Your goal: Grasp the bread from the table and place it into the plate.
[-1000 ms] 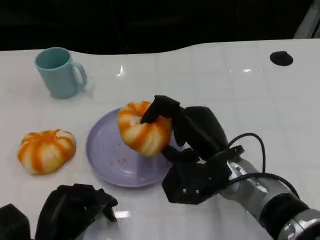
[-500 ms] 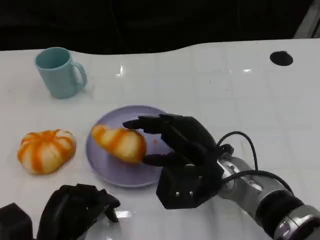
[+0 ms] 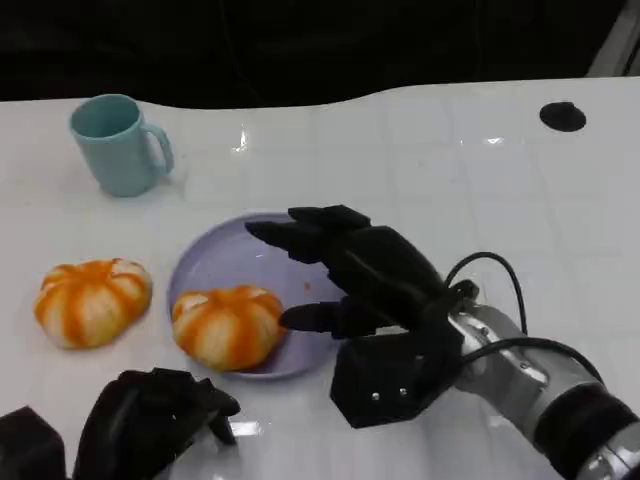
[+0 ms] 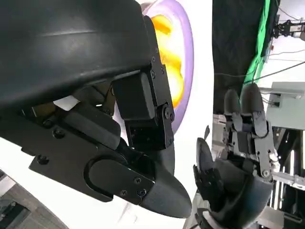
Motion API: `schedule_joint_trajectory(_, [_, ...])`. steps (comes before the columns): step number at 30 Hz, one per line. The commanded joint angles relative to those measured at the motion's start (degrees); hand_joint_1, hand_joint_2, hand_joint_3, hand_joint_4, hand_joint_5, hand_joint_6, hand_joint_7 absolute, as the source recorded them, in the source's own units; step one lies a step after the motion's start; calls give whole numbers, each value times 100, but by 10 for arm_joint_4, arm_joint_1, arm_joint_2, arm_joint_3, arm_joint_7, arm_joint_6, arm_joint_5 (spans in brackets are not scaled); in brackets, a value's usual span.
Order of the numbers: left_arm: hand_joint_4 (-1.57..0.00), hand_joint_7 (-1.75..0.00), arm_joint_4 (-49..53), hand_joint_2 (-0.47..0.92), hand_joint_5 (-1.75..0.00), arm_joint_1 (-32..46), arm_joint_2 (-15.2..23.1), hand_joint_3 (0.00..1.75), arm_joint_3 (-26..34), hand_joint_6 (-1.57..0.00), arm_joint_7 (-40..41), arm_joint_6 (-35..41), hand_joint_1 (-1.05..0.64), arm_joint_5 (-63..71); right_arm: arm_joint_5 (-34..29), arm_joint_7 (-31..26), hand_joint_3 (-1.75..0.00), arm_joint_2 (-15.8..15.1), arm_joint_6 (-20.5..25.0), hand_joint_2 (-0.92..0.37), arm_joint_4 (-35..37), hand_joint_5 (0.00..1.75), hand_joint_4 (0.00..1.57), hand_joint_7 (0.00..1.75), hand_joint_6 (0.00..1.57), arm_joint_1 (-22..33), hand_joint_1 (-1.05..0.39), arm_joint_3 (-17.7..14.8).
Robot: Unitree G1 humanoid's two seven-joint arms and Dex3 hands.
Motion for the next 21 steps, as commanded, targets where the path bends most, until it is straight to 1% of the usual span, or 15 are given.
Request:
schedule_joint_trajectory(1, [-77, -19, 9, 80, -164, 8, 5, 0, 6, -157, 5, 4, -105, -1, 25, 6, -23, -31, -32, -92, -48, 39, 3, 2, 28, 32, -60, -22])
schedule_joint_trajectory(5, [-77, -20, 10, 81, -164, 6, 6, 1, 5, -157, 7, 1, -105, 2, 74, 40, -24, -49, -58, -92, -97, 43, 4, 3, 30, 71, -58, -45])
schedule_joint_trajectory(7, [-77, -21, 8, 80, -164, 6, 5, 0, 6, -157, 10, 7, -105, 1, 104, 61, -23, -56, -69, -92, -123, 51, 4, 3, 32, 94, -56, -59])
schedule_joint_trajectory(9, [-77, -21, 6, 80, -164, 7, 5, 0, 5, -157, 10, 10, -105, 0, 137, 82, -24, -61, -74, -92, -155, 54, 5, 4, 33, 120, -55, -74])
schedule_joint_trajectory(11, [-77, -21, 6, 81, -164, 7, 5, 0, 5, -157, 8, 8, -105, 1, 171, 104, -23, -64, -83, -92, -179, 59, 9, 6, 37, 144, -54, -86])
schedule_joint_trajectory(14, [-77, -20, 6, 81, -163, 7, 4, 0, 6, -157, 5, 9, -105, -2, 221, 132, -21, -68, -114, -92, -201, 65, 15, 8, 42, 178, -51, -104])
schedule_joint_trajectory(16, [-76, -19, 5, 81, -164, 8, 4, 0, 6, -157, 3, 9, -104, -3, 245, 149, -24, -68, -128, -92, -211, 69, 19, 10, 47, 194, -51, -113])
schedule_joint_trajectory(21, [-77, -19, 1, 81, -164, 9, 3, 0, 5, -157, 3, 9, -105, -2, 362, 229, -26, -65, -117, -92, -257, 78, 30, 16, 59, 253, -50, -135])
